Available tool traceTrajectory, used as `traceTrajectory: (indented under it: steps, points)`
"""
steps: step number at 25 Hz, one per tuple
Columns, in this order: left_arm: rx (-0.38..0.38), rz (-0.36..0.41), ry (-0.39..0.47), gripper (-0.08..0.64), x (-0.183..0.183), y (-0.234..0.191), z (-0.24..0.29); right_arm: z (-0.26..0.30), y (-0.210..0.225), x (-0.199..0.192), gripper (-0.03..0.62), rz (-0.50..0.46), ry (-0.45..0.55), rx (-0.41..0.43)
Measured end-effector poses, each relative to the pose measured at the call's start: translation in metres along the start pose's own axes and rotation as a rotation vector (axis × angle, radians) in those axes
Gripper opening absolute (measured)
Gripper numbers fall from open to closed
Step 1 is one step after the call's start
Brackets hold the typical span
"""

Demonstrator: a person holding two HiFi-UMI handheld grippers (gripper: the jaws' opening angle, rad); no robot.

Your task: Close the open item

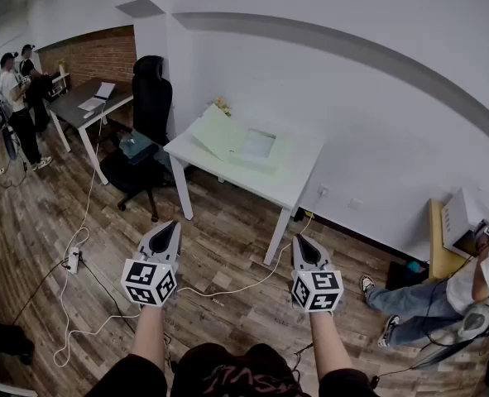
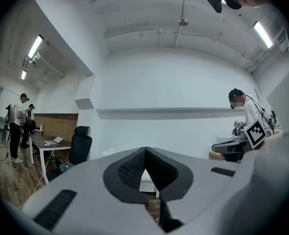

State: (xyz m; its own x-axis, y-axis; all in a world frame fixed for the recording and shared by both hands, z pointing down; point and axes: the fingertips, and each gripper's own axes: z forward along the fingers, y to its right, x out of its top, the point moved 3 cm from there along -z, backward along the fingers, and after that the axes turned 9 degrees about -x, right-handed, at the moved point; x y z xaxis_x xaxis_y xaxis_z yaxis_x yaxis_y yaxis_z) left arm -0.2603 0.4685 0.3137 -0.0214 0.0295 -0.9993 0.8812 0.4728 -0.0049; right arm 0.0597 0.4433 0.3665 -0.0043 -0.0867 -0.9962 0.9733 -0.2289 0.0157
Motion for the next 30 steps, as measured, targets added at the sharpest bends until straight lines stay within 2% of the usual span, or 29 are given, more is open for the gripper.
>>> traceTrajectory:
  steps: [23, 30]
  points:
    - [-0.021, -0.034, -0.019, 0.012, -0.014, -0.008, 0.008, 0.009, -0.006, -0.010, 0.026, -0.017, -0.017, -0.013]
    - [-0.014, -0.046, -0.036, 0.012, -0.027, -0.025, 0.028, 0.040, -0.006, -0.016, 0.027, -0.012, -0.031, -0.009]
